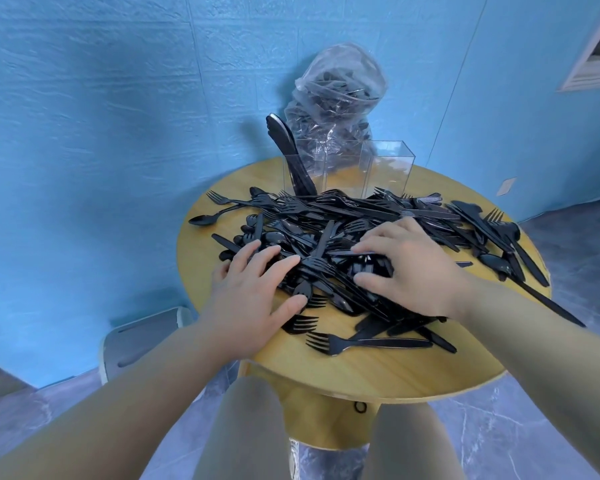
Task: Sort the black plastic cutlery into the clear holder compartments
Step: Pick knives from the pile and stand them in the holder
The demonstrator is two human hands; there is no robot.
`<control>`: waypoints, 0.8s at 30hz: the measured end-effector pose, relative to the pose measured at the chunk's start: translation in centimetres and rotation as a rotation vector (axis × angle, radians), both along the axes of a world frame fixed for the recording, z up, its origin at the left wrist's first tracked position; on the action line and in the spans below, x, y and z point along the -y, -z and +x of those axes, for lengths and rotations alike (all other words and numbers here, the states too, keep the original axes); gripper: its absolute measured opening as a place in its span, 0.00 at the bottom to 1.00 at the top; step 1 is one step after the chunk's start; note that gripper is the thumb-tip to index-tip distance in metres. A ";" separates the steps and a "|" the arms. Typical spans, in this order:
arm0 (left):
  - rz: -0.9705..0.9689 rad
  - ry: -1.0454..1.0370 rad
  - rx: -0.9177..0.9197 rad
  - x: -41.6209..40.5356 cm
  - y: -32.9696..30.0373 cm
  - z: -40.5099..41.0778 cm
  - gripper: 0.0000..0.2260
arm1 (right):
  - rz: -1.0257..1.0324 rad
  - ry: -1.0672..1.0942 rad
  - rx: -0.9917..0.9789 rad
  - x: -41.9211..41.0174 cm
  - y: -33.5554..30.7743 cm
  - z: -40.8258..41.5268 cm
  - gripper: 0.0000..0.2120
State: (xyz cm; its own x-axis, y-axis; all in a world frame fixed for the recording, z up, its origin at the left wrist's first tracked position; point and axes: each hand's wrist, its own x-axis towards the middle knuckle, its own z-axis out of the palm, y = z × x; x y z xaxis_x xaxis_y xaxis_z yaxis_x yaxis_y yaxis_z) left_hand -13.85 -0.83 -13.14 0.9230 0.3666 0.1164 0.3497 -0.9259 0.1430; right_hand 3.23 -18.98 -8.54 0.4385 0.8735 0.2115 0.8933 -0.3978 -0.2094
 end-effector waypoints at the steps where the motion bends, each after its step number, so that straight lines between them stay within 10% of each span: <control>1: 0.003 0.002 0.008 0.1 0.0 0.0 0.32 | -0.022 0.014 0.012 0.2 0.3 0.2 0.20; 24: 0.011 0.249 0.386 3.7 -1.3 0.1 0.19 | 0.309 0.191 -0.119 7.6 1.9 1.6 0.07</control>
